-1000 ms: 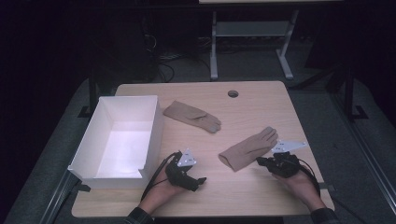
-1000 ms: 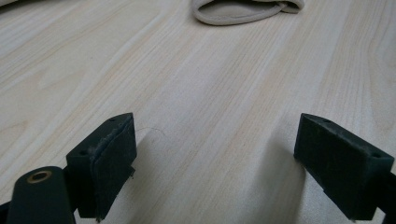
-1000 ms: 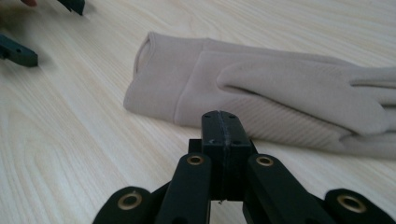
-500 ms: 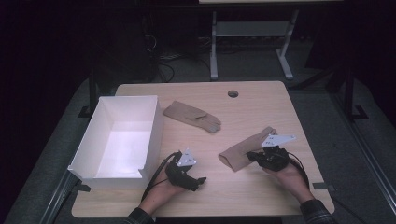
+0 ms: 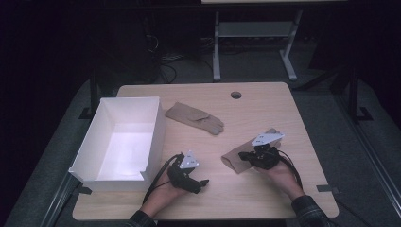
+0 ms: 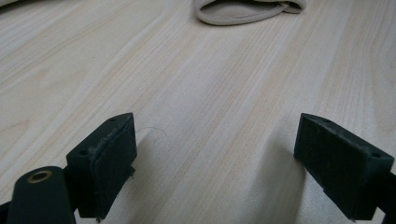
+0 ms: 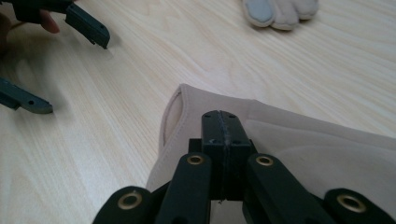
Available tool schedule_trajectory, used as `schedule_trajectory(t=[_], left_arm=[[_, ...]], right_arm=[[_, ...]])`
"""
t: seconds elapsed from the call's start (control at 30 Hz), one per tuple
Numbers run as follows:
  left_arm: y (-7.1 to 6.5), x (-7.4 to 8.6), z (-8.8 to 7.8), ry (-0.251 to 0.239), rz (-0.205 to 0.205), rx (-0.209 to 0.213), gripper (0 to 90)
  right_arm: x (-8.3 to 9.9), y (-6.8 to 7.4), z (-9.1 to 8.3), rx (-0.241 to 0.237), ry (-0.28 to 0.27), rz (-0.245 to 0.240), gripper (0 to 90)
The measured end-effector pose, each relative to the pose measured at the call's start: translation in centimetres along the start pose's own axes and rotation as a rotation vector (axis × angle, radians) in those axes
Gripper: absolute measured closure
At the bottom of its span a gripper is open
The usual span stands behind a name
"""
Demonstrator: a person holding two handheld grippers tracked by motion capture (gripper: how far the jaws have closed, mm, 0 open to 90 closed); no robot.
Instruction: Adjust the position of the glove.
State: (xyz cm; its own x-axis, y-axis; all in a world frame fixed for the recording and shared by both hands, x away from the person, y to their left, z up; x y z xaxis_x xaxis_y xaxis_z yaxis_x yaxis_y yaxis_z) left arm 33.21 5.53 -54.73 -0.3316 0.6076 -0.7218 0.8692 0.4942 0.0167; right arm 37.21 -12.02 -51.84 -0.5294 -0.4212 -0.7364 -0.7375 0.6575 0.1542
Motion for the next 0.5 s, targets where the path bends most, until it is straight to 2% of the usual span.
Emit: schedule_trajectory(t=[0.27,0.37,0.5], left_arm=[[0.0,0.0,0.0,0.000,-0.001,0.000,12.5],[0.0,0.0,0.0,0.002,-0.002,-0.001,12.6],[0.0,0.0,0.0,0.001,-0.002,-0.002,12.7]], right_arm=[[-0.1,0.5,2.0,-0.012,0.032,-0.007,90.0],[0.3,0.6,3.1,-0.006,0.064,-0.016,90.0],[0.3,0.5,3.2,-0.015,0.059,-0.013,90.0]])
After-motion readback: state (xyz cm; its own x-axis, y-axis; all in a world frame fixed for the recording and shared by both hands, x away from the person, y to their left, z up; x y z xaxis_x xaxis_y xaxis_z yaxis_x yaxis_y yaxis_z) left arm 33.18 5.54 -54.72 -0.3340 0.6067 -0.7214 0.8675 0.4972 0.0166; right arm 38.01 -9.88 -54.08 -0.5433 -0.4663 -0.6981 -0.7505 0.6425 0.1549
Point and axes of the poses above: each handheld gripper's, and its own axes: z roughly forward along the jaws, x roughly out of its underside, y roughly to its left, the point moved 10 cm from there along z, roughly forward along the jaws, and after that the axes turned 2 degrees about z, right-handed, at the moved point
